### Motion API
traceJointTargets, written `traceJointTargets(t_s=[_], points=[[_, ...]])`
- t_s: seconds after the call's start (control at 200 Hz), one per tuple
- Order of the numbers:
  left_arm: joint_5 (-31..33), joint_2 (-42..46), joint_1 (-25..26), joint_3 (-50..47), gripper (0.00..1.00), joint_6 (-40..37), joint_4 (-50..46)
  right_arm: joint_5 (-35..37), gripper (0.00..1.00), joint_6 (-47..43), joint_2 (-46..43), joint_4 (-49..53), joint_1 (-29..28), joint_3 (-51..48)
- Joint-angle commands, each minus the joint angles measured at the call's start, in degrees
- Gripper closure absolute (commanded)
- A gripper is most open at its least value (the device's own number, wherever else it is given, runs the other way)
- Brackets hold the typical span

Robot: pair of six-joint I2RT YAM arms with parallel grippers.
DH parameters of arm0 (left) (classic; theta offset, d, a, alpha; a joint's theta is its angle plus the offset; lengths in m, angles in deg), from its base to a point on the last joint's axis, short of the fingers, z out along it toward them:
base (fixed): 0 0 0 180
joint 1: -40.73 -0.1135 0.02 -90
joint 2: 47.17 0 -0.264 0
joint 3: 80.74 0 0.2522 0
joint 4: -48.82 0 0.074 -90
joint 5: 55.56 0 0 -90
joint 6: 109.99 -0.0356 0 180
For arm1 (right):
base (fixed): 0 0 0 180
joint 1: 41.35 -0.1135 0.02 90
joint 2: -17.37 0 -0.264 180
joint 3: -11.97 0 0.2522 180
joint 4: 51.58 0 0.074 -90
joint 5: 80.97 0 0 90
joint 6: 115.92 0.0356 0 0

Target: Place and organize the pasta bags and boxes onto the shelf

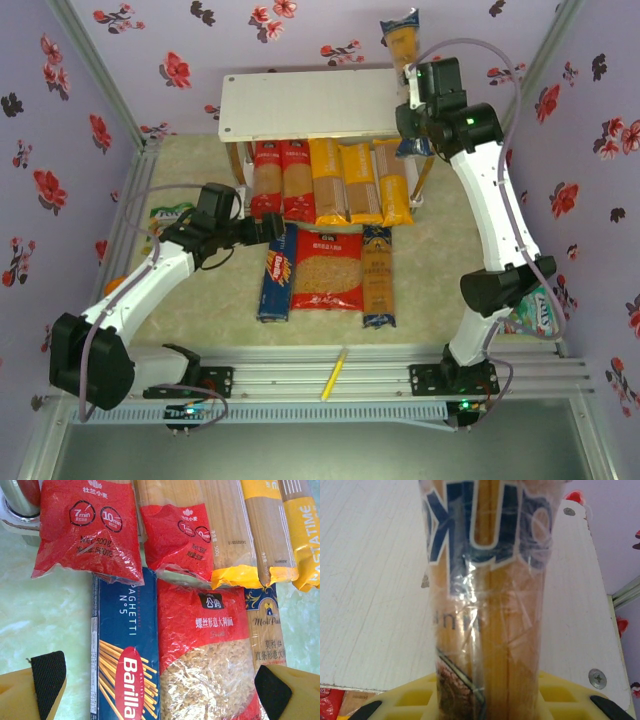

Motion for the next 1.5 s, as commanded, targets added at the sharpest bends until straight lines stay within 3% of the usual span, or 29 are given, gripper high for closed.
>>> traceJointTargets(t_s=[0.0, 0.215, 0.425, 0.56, 0.9, 1.07, 1.26, 1.325, 1.495], points=[[-1.15, -0.75, -0.46, 2.19, 0.00, -0.75, -1.07, -0.69, 0.83, 0.72, 0.53, -6.01, 1.01, 2.68], [-1.17, -0.47, -0.60, 2.17, 0.00, -0.75, -1.48, -0.98, 0.74, 1.08, 3.18, -7.89, 1.90, 2.23], [-1.14, 0.24, -0.85, 1.97, 0.00, -0.75, -1.82, 0.79, 0.54, 2.03, 4.11, -11.03, 2.11, -0.52], [-1.13, 0.41, -0.95, 1.97, 0.00, -0.75, -2.00, 2.42, 0.46, 2.13, 4.80, -12.25, 2.17, -2.23], [-1.08, 0.86, -1.05, 1.75, 0.00, -0.49, -2.18, 3.93, 0.45, 4.10, 5.51, -16.43, 2.16, -6.32], [-0.91, 1.73, -1.04, 1.18, 0.00, -0.43, -2.32, 5.09, 0.32, 5.12, 5.53, -16.87, 2.16, -6.79], [-0.61, 2.24, -1.18, 0.83, 0.00, -0.48, -2.31, 4.75, 0.27, 5.89, 3.84, -18.83, 2.17, -7.52], [-0.64, 2.31, -1.21, 0.57, 0.00, -0.35, -2.05, 4.47, 0.19, 6.35, 3.15, -19.74, 2.10, -7.73], [-0.62, 3.07, -1.31, -0.43, 0.00, -0.31, -1.49, 3.14, 0.10, 7.05, -0.19, -26.01, 2.15, -10.65]])
